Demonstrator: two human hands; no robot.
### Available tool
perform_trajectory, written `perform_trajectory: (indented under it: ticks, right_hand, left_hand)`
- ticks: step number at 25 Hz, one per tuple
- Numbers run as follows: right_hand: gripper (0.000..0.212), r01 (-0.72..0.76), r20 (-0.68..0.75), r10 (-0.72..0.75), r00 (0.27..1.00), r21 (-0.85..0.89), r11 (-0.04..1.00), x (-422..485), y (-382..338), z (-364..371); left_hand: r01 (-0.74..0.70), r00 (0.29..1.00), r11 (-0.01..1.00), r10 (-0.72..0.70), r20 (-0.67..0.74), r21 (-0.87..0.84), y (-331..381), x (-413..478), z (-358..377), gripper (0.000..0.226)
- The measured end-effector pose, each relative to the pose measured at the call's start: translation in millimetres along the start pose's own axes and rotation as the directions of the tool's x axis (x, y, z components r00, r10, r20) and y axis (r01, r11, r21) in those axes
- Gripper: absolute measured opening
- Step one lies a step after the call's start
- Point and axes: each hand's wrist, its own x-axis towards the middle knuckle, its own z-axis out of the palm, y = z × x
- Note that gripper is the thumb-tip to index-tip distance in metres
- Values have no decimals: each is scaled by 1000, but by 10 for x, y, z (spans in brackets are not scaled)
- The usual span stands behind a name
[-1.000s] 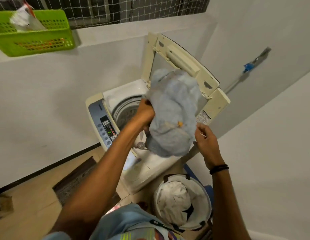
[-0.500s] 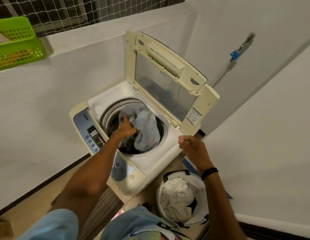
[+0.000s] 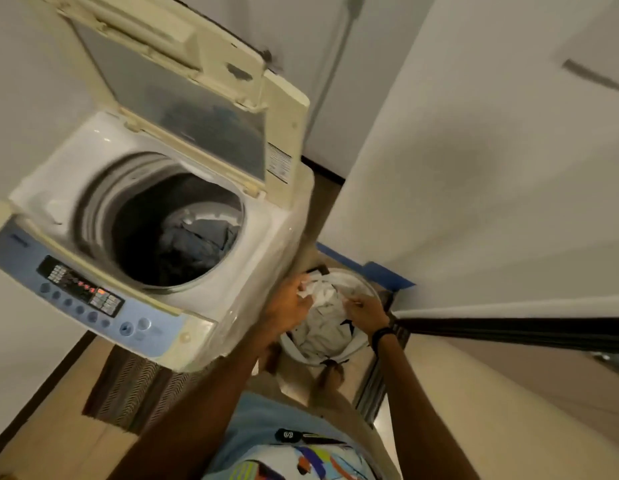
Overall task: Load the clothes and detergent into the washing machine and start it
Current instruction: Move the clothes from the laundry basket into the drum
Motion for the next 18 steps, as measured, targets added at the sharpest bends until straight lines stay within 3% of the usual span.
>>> perform_trajectory:
  ticks: [3, 7, 10, 12, 16, 18]
  right_hand:
    - [32, -224, 72, 221, 972, 26, 974, 261, 790, 151]
    - [22, -346, 120, 353, 928, -79, 935, 914, 1622, 545]
    - [29, -243, 156, 294, 943, -281, 928, 1681, 2257, 1060]
    - [33, -139, 253, 242, 937, -366, 920, 2252, 2659, 1481]
    - [59, 13, 414, 352, 839, -663, 749, 3175, 3410, 2256]
    - [71, 51, 468, 404, 786, -701, 712, 3297, 3607, 2457]
  left_hand:
    - [154, 958, 972, -191, 213, 179, -441, 321, 722, 57]
    - [354, 892, 912, -396, 218, 209, -1114, 986, 1489, 48]
    - [427, 880, 885, -454, 140, 188, -1672, 1675, 2021, 44]
    - [462, 873, 871, -480, 89, 166, -2124, 2150, 2376, 43]
    - [505, 858, 858, -511, 50, 96, -2754, 2705, 2783, 39]
    - [523, 849, 849, -527, 42, 75, -2958, 2743, 2862, 38]
